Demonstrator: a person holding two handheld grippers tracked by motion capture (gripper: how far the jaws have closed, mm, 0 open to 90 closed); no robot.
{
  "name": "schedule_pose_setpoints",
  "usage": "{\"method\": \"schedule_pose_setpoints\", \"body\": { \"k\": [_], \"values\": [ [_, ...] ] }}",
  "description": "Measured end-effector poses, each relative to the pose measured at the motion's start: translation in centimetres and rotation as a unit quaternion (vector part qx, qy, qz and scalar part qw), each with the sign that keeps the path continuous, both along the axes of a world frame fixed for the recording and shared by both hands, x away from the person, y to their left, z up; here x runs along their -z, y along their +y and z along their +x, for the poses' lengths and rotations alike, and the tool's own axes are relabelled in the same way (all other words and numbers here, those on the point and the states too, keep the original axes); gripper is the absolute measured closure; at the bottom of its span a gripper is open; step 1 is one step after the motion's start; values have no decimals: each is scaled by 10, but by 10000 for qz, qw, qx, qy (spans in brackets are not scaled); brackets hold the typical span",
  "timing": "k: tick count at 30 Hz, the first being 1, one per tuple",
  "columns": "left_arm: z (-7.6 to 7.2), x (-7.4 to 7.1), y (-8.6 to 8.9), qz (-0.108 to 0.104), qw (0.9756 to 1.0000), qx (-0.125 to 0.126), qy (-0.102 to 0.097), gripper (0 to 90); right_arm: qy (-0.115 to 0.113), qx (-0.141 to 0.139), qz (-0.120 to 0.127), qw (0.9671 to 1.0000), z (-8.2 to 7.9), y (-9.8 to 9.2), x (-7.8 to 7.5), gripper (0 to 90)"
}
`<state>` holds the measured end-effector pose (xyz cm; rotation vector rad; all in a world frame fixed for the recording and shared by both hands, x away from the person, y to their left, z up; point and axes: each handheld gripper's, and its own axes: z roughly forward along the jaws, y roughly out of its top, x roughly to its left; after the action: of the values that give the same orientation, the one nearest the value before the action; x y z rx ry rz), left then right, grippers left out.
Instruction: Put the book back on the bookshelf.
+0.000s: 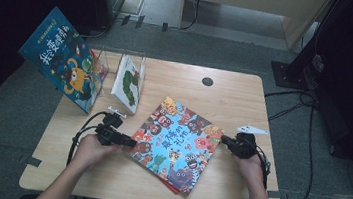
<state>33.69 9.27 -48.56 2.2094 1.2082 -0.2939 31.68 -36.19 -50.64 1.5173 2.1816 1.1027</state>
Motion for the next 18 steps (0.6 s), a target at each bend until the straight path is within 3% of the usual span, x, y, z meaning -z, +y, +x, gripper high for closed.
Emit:
{"method": "schedule_pose_setpoints", "body": {
  "k": [3,12,18],
  "values": [
    [-3,0,2,-152,9998,-24,97,667,-29,12,3,10000,3,0,1,898],
    [-13,-1,7,-193,9996,12,182,753,-4,-4,-21,10000,13,5,0,899],
    [-15,-1,9,-271,9994,-67,227,748,-23,-33,-54,10000,17,8,0,899]
  ]
}}
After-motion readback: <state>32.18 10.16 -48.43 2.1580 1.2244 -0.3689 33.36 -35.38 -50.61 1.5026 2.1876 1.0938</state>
